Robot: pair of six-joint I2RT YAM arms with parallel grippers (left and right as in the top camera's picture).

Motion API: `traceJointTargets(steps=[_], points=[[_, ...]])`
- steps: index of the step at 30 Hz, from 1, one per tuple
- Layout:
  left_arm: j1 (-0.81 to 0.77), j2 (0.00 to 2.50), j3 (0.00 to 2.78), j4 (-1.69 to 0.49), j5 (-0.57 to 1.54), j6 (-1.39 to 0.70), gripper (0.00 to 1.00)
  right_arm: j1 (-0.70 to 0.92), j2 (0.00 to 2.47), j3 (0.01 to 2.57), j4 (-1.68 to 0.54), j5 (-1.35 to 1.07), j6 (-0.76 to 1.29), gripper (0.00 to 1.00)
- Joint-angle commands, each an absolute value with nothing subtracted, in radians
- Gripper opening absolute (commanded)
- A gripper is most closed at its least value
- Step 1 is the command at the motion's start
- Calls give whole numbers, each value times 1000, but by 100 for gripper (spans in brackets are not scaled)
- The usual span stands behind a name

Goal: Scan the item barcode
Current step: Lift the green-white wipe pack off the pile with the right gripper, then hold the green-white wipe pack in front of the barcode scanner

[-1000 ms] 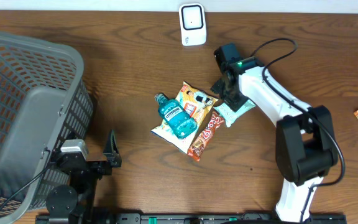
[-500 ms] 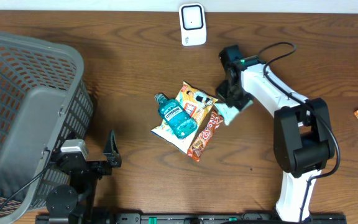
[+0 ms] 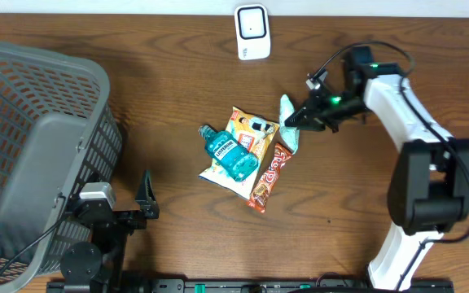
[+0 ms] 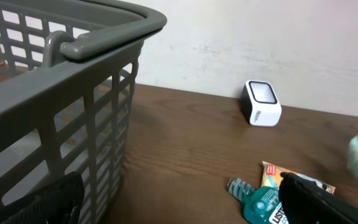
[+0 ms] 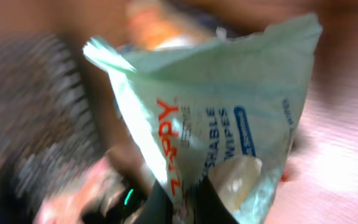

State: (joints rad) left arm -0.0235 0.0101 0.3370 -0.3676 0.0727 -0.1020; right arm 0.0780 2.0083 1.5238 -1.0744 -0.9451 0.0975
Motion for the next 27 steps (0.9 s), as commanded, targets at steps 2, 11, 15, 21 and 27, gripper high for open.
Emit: traceJointTargets(steps=[2, 11, 15, 21, 27], points=[[-24, 3, 345, -366, 68, -107, 100, 56, 1971, 1536, -1217, -1441, -346, 1], [-24, 3, 345, -366, 68, -107, 100, 67, 1970, 1535, -1557, -1562, -296, 1], [-24, 3, 345, -366, 68, -107, 100, 66, 1970, 1535, -1671, -1562, -332, 1], [-24, 3, 345, -366, 68, -107, 100, 64, 1967, 1535, -1702, -1562, -344, 1], [-24, 3, 345, -366, 68, -107, 100, 63, 1967, 1535, -1702, -1546, -326, 1]])
